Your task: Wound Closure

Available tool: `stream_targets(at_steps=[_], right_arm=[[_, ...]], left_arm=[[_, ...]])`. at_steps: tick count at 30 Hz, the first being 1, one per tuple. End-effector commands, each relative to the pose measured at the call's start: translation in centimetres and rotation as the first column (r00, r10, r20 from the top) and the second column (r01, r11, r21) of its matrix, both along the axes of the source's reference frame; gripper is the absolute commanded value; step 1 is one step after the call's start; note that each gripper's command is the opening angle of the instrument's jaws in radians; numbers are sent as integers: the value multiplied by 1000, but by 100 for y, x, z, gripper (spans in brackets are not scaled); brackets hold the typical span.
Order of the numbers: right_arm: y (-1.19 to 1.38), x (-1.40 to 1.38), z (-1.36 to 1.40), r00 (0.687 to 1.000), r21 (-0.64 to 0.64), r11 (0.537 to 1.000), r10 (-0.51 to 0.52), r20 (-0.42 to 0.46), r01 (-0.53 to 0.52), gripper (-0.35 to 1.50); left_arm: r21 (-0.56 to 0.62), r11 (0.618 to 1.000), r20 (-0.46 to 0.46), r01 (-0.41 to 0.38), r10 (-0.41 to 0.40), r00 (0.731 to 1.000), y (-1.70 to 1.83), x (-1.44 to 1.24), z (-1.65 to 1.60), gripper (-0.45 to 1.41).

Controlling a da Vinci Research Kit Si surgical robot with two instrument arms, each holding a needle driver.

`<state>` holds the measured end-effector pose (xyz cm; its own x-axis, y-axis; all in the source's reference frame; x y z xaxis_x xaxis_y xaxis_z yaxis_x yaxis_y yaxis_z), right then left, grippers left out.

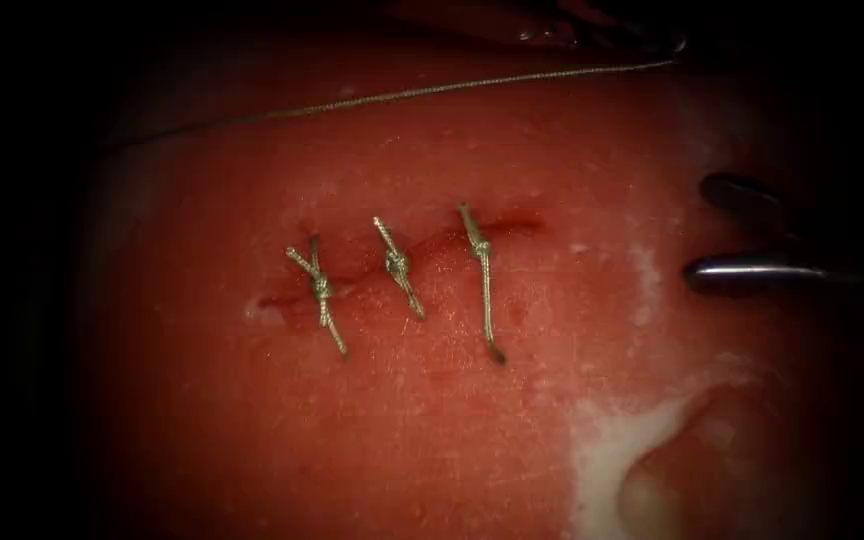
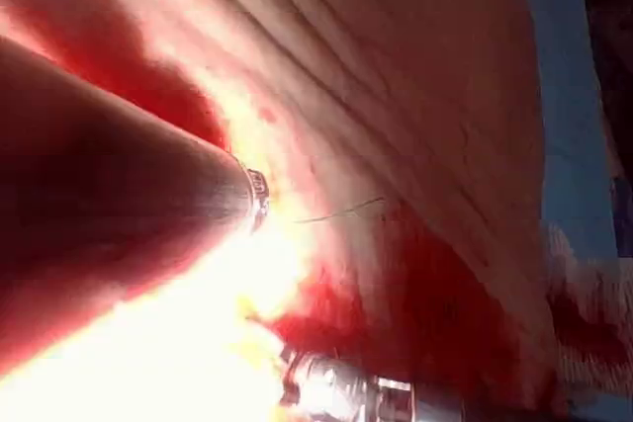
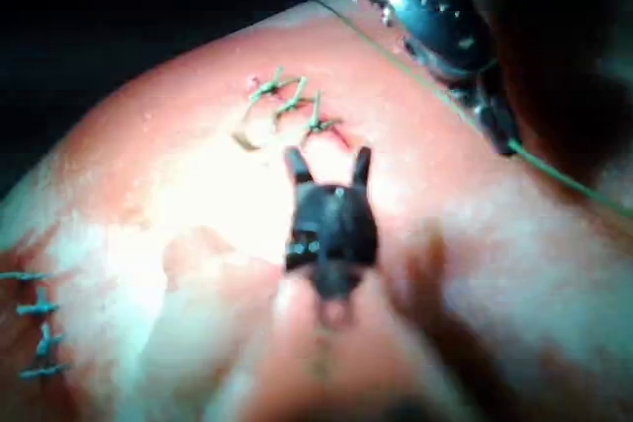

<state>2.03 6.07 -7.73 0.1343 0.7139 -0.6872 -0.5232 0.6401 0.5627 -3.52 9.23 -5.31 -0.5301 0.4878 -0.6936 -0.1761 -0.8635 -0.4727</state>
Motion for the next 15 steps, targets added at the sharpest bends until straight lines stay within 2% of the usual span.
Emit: stream_targets(at_steps=[1,2,3,4,5,6,10,12,15], right_arm=[[-5,12,2,1000,1,1000,-8,-10,8,135],[-6,13,1,1000,1,1000,-8,-10,8,135],[-6,15,1,1000,1,1000,-7,-10,7,136],[-7,16,0,1000,2,1000,-9,-11,9,136],[-7,17,0,1000,2,1000,-9,-11,9,136],[-7,18,0,1000,3,1000,-10,-13,10,138],[-7,19,0,1000,3,1000,-12,-15,12,140],[-7,21,0,1000,4,1000,-14,-17,14,141],[-8,23,0,1000,5,1000,-18,-21,19,141]], left_arm=[[19,1000,-7,16,-16,1000,1,-11,12,-35],[27,999,-9,21,-21,1000,1,-12,14,-35],[45,999,-11,30,-29,1000,1,-15,18,-17],[63,997,-19,47,-46,999,2,-15,18,21],[68,997,-17,48,-47,999,3,-14,17,32],[101,993,-18,66,-64,998,8,-8,9,64],[136,988,-10,78,-77,997,18,3,-9,75],[157,985,19,66,-70,997,38,19,-33,76],[157,984,18,80,-84,996,51,32,-52,76]])
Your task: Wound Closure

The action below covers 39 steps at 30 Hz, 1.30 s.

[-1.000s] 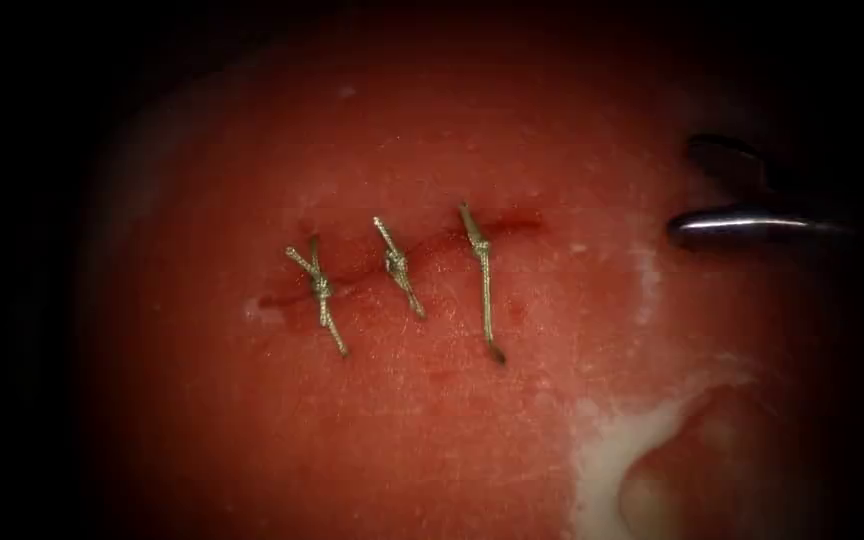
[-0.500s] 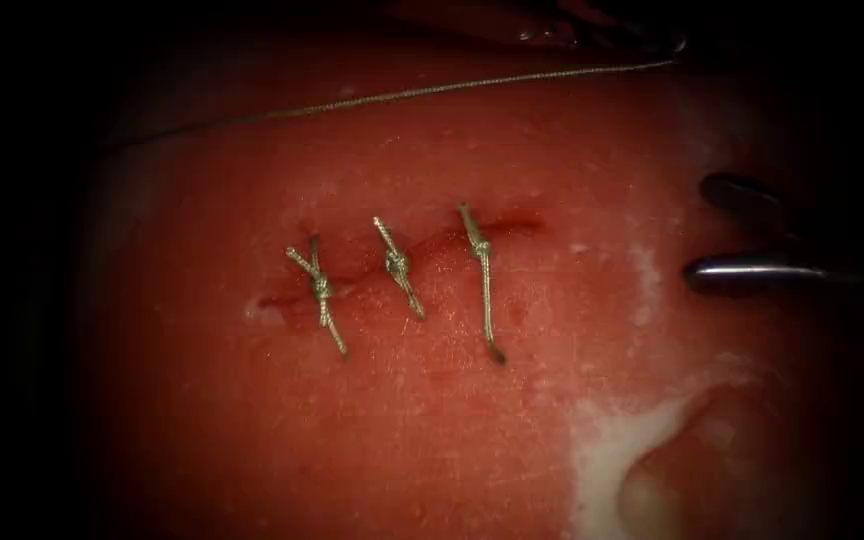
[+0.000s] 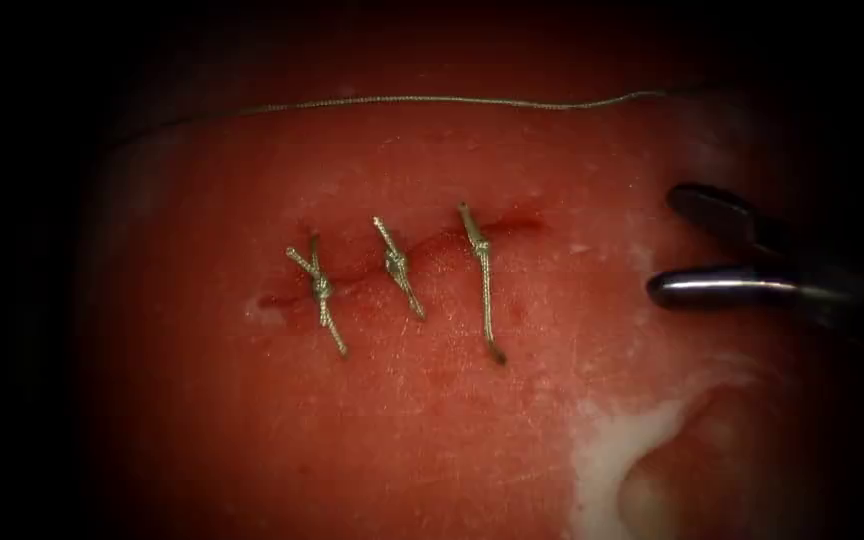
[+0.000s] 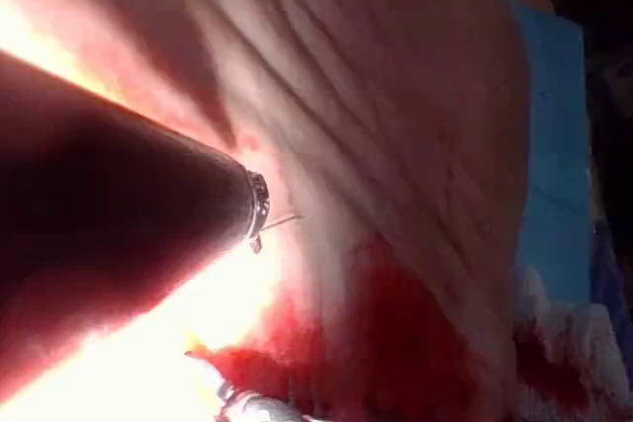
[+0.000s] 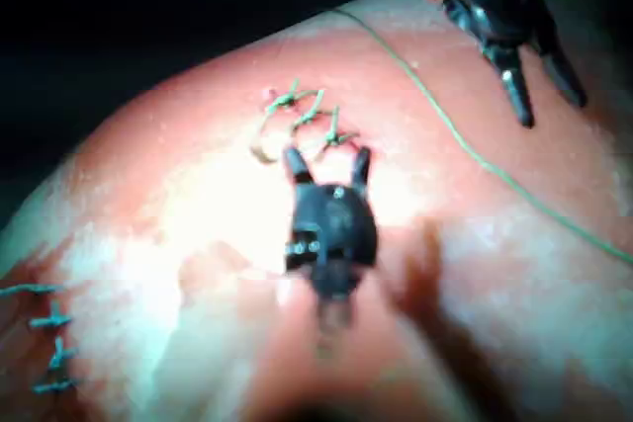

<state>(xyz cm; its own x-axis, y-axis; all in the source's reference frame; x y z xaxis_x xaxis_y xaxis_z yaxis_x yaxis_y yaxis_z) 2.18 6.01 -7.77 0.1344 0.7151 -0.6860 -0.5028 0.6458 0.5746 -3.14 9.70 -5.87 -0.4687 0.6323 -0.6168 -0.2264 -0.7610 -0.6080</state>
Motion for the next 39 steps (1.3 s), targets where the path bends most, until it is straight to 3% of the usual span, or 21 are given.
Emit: stream_targets(at_steps=[1,3,5,9,13,14,16,19,22,26,39], right_arm=[[-3,8,3,1000,0,1000,-5,-6,5,141],[-4,8,2,1000,1,1000,-9,-10,9,141],[-3,7,1,1000,3,1000,-13,-13,13,141],[-3,4,0,1000,5,1000,-18,-17,18,141],[-3,6,0,1000,5,1000,-17,-17,18,140],[-3,6,0,1000,5,1000,-17,-17,18,140],[-3,7,0,1000,4,1000,-17,-17,18,140],[-4,8,1,1000,3,1000,-17,-16,17,140],[-5,10,3,1000,2,1000,-21,-19,21,140],[-6,11,4,1000,1,1000,-22,-20,22,140],[-11,18,11,999,-2,999,-34,-22,34,140]], left_arm=[[-1,1000,-1,8,-8,1000,8,1,-6,76],[1,1000,9,3,-3,1000,8,21,-28,72],[-35,998,35,-46,47,998,-14,48,-50,71],[-180,971,56,-157,170,984,-85,91,-72,62],[-333,912,36,-241,268,963,-159,133,-86,38],[-345,905,29,-248,274,961,-180,142,-88,23],[-350,903,22,-250,275,961,-196,147,-90,16],[-357,901,5,-247,266,964,-217,149,-92,14],[-368,900,-13,-231,244,970,-236,132,-84,35],[-386,895,-40,-223,226,973,-255,113,-67,39],[-440,871,-72,-218,208,975,-264,89,-16,38]])
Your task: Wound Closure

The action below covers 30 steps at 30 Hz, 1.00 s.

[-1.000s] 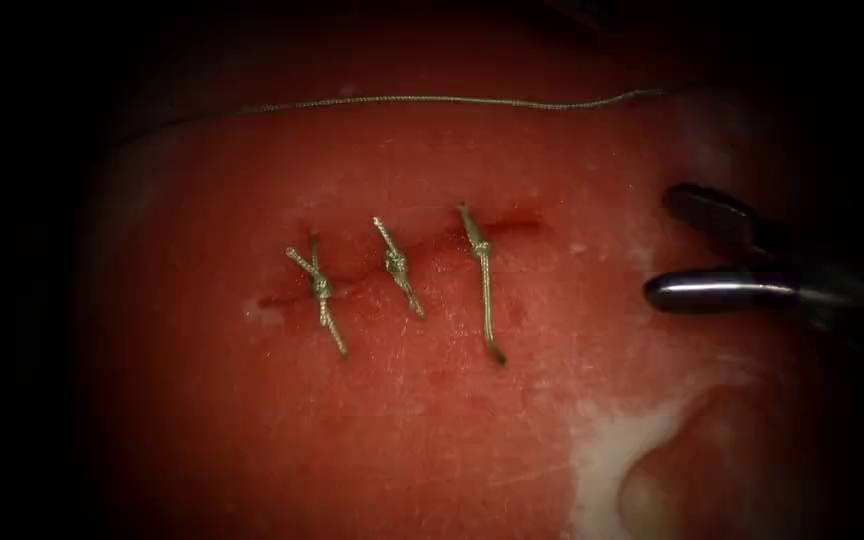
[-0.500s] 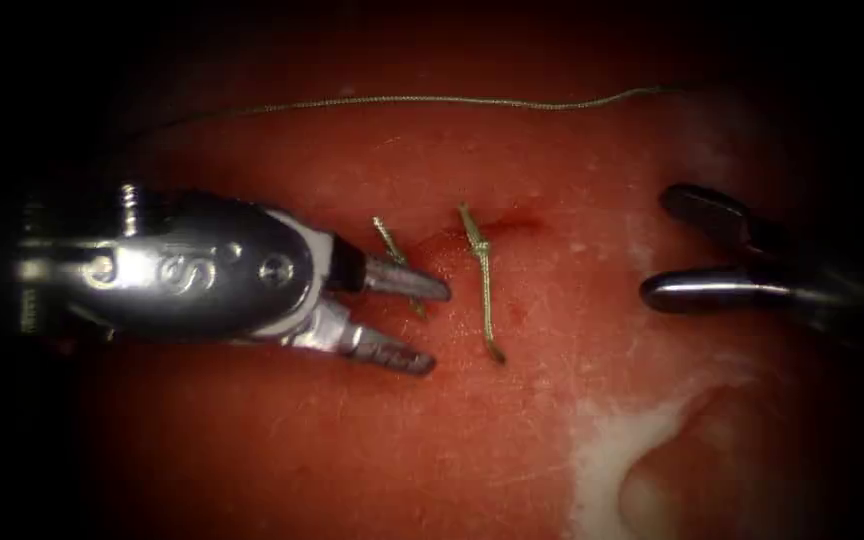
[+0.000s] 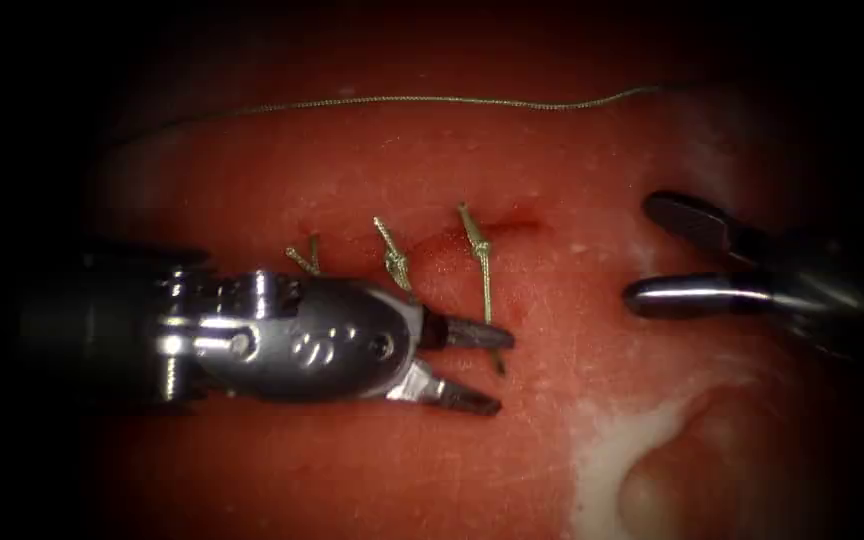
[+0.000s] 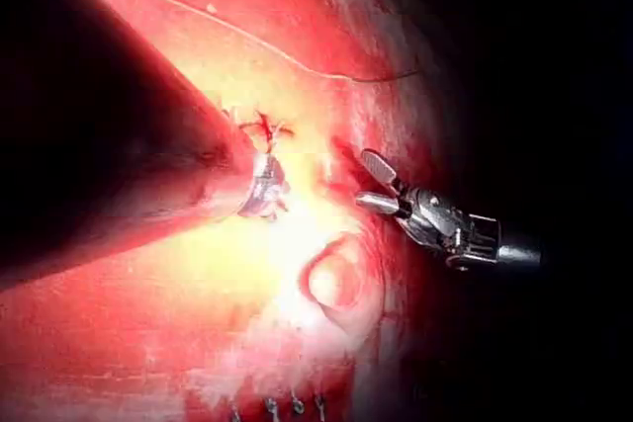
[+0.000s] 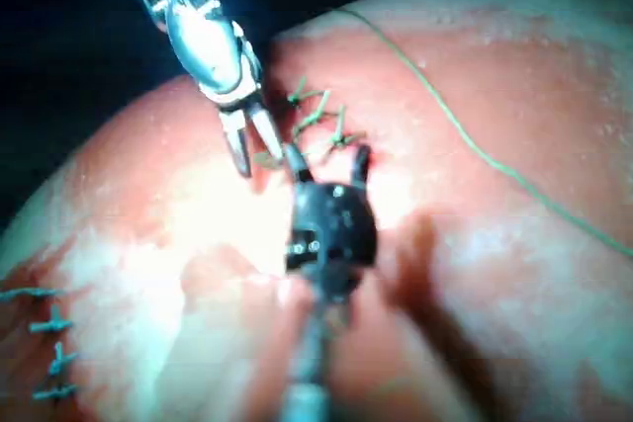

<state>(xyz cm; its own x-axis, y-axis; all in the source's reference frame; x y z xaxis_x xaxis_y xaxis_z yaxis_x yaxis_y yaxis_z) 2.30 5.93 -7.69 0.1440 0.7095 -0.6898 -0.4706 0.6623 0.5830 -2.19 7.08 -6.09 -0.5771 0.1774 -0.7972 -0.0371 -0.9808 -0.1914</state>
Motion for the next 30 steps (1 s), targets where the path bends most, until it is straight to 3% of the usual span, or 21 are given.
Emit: stream_targets(at_steps=[1,16,18,19,22,30], right_arm=[[-3,7,3,1000,0,1000,-2,-3,2,140],[-3,7,4,1000,0,1000,-6,-3,6,140],[-3,7,4,1000,0,1000,-6,-3,6,140],[-3,7,4,1000,0,1000,-7,-3,7,140],[-4,7,4,1000,2,1000,-8,-1,8,140],[-4,9,4,1000,4,1000,-14,-3,14,140]], left_arm=[[2,1000,1,-1,1,1000,-1,-6,7,38],[-6,1000,15,23,-23,1000,-7,-16,5,17],[-8,1000,14,24,-24,1000,-7,-15,5,8],[-6,1000,16,22,-22,1000,-7,-14,5,-9],[-2,1000,25,15,-15,1000,-9,-12,4,-35],[77,993,78,87,-93,993,-5,-5,-9,-35]])
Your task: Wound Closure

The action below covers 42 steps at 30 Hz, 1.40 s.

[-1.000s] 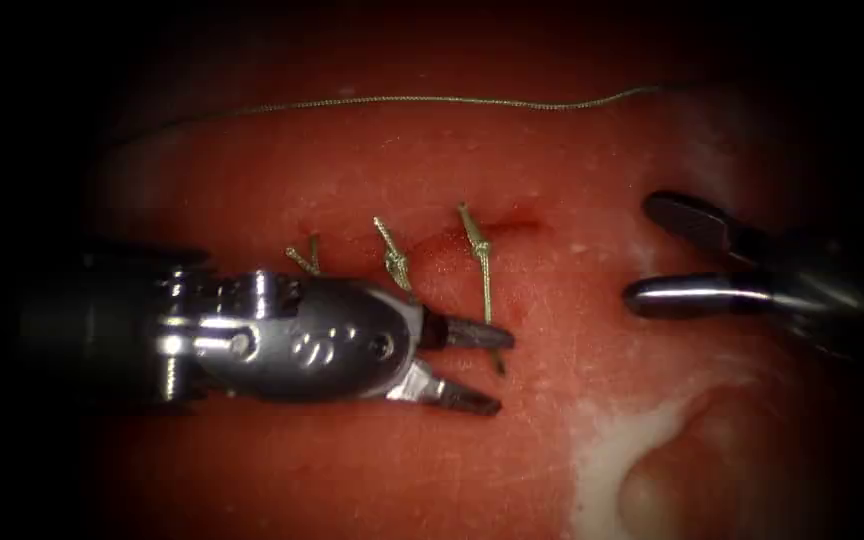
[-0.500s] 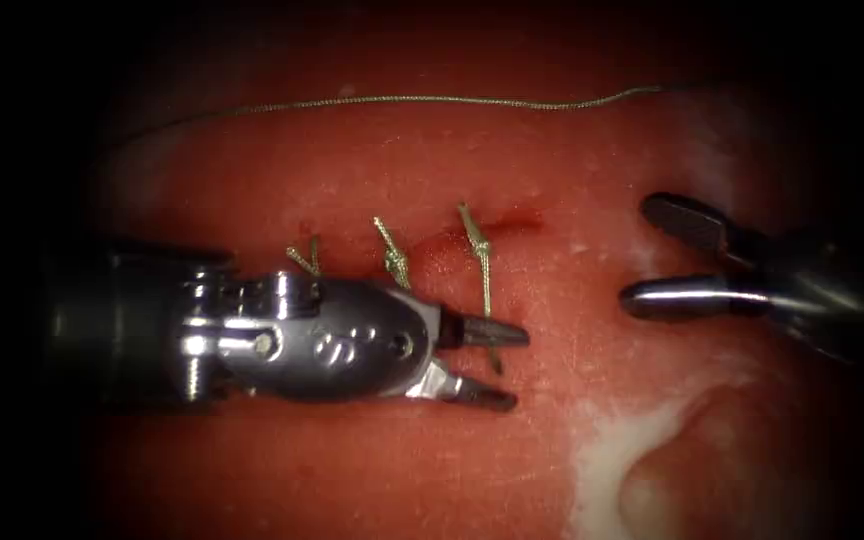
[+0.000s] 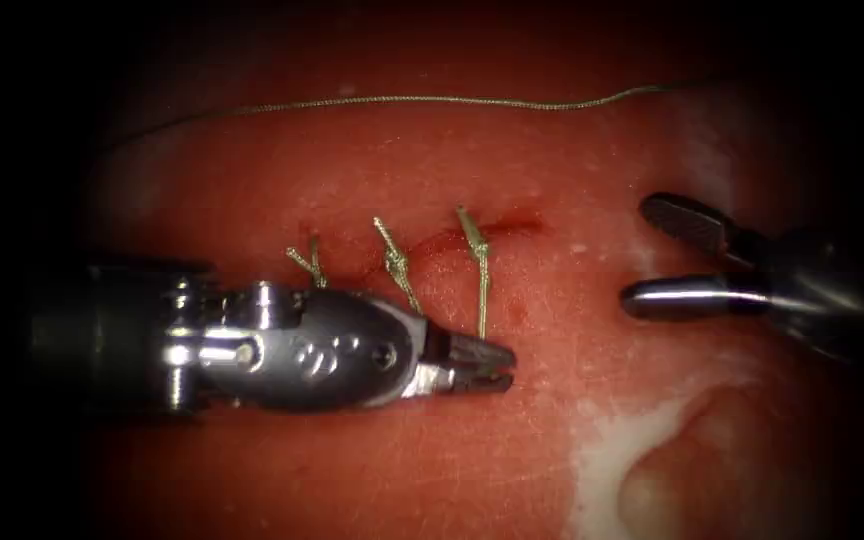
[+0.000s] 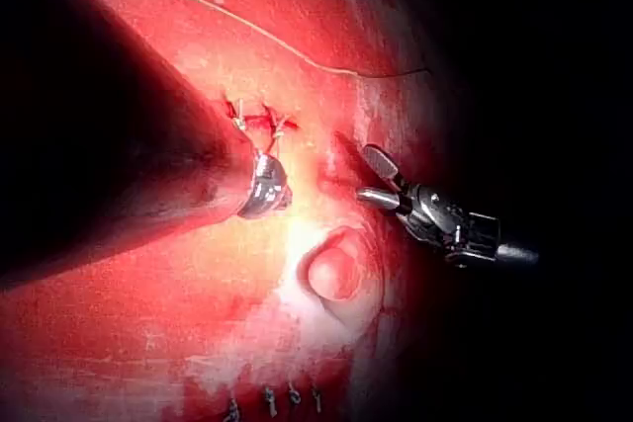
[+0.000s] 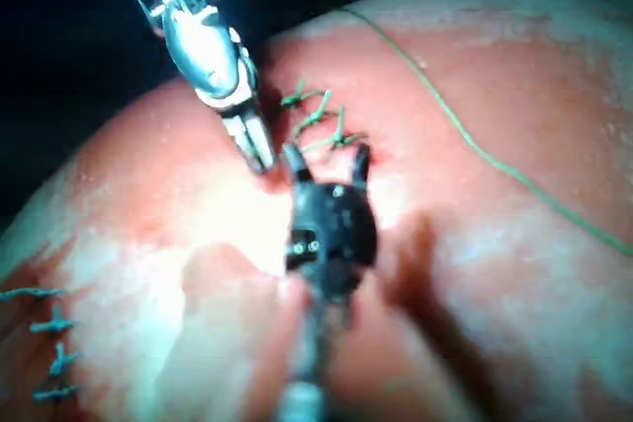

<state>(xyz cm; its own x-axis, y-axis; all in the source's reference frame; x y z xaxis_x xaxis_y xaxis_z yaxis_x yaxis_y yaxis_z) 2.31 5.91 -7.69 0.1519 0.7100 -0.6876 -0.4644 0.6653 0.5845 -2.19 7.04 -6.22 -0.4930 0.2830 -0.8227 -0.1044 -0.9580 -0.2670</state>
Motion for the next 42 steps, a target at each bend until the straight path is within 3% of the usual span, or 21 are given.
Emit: stream_targets(at_steps=[1,2,6,9,12,14,27,42], right_arm=[[-3,8,4,1000,5,1000,-17,-12,17,140],[-5,13,4,996,-11,996,-87,-36,87,131],[-2,36,7,970,-184,954,-243,-19,236,136],[1,55,9,961,-281,921,-275,28,271,141],[-6,89,9,936,-393,851,-339,95,348,145],[-9,98,9,928,-408,836,-356,108,368,145],[-19,132,16,919,-481,784,-358,167,393,141],[-22,160,44,922,-501,775,-342,182,386,141]], left_arm=[[5,1000,5,2,-2,1000,1,-4,2,-35],[11,1000,18,5,-5,1000,9,2,-5,-35],[21,1000,33,15,-16,999,28,13,-15,-35],[20,1000,32,17,-17,999,33,17,-12,-35],[16,1000,32,13,-14,999,35,23,-3,-35],[17,1000,33,12,-13,999,37,26,-3,-35],[21,1000,34,14,-15,999,41,30,-8,-35],[21,1000,32,19,-19,999,37,25,-12,-35]])
